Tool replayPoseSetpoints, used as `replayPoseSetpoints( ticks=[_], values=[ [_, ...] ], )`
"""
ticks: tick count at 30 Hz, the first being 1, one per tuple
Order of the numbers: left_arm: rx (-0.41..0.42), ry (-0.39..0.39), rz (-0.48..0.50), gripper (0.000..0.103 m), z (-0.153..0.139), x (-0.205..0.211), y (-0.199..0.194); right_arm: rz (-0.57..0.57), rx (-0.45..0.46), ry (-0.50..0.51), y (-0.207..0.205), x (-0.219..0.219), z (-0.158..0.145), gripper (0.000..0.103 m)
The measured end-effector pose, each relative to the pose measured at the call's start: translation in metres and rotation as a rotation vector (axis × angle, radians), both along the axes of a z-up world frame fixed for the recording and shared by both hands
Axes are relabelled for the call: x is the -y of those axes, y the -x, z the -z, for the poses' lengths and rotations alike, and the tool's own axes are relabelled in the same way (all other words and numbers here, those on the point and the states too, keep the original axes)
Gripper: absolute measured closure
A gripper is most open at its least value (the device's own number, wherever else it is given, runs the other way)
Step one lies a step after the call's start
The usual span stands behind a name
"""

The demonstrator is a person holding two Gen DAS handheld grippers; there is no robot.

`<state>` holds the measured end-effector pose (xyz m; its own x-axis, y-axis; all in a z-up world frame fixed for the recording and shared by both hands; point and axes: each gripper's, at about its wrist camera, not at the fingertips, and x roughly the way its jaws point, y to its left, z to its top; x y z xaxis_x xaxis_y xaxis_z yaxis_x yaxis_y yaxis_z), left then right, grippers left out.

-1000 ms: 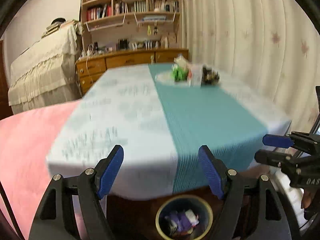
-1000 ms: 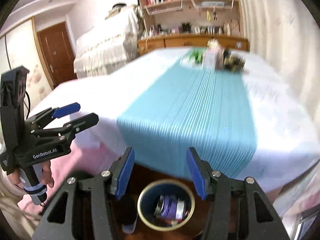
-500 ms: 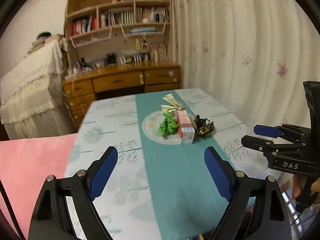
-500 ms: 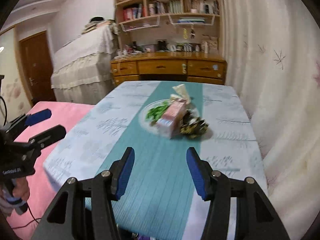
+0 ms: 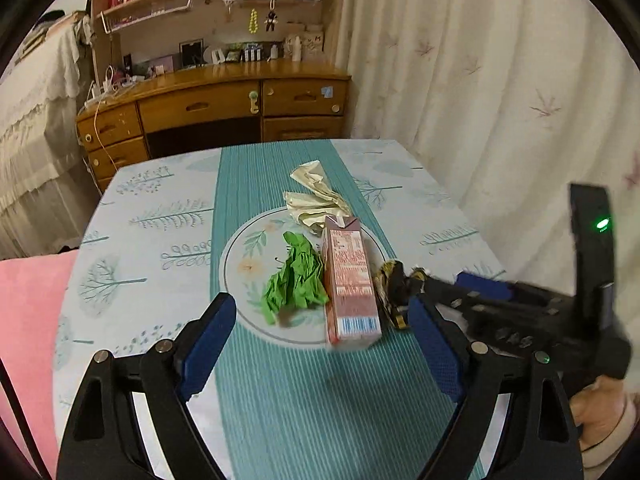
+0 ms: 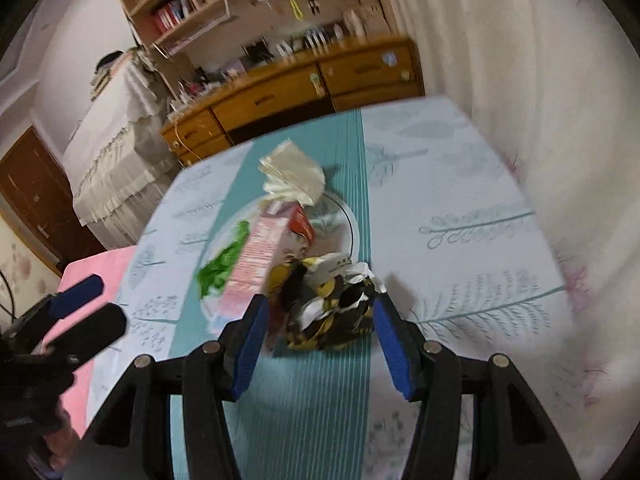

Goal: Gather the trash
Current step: 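Grasp the yellow-black wrapper with the right tool while the left tool grasps the pink milk carton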

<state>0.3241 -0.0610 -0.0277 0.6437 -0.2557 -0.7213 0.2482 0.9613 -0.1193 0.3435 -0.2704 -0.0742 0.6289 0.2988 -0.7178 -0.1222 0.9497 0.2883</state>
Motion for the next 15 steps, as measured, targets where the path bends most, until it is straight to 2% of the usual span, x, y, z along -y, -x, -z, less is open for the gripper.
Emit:
replayPoseSetpoints(
  ticks=[2, 3, 4, 5, 8, 10, 11, 13, 15],
  values=[
    [-0.015, 0.004, -0.002, 0.017, 0.007, 0.002, -0.010, 0.000, -0.040, -0.002, -0.014, -0.003, 0.017, 0.048],
    [-0.020, 0.001, -0.002, 0.017, 0.010, 0.003, -0.013, -0.004, -0.052, -0.011, -0.019, -0.003, 0.023, 0.042],
    [-0.027, -0.005, 0.001, 0.017, 0.014, 0.004, -0.017, -0.009, -0.057, -0.024, -0.023, -0.003, 0.028, 0.027],
    [-0.031, -0.010, 0.005, 0.017, 0.017, 0.005, -0.019, -0.006, -0.063, -0.030, -0.027, -0.002, 0.034, 0.026],
    [-0.048, -0.015, 0.019, 0.016, 0.027, 0.012, -0.030, -0.023, -0.078, -0.120, -0.032, 0.006, 0.048, 0.026],
    [-0.066, -0.013, 0.029, 0.016, 0.033, 0.018, -0.037, -0.033, -0.086, -0.188, -0.033, 0.012, 0.053, 0.036],
    [-0.076, -0.013, 0.033, 0.016, 0.037, 0.020, -0.040, -0.041, -0.076, -0.218, -0.032, 0.016, 0.054, 0.036],
    [-0.101, -0.014, 0.042, 0.017, 0.043, 0.026, -0.044, -0.052, -0.081, -0.242, -0.030, 0.023, 0.054, 0.040],
    [-0.126, -0.015, 0.048, 0.017, 0.049, 0.032, -0.047, -0.040, -0.068, -0.222, -0.025, 0.029, 0.051, 0.040]
  ],
)
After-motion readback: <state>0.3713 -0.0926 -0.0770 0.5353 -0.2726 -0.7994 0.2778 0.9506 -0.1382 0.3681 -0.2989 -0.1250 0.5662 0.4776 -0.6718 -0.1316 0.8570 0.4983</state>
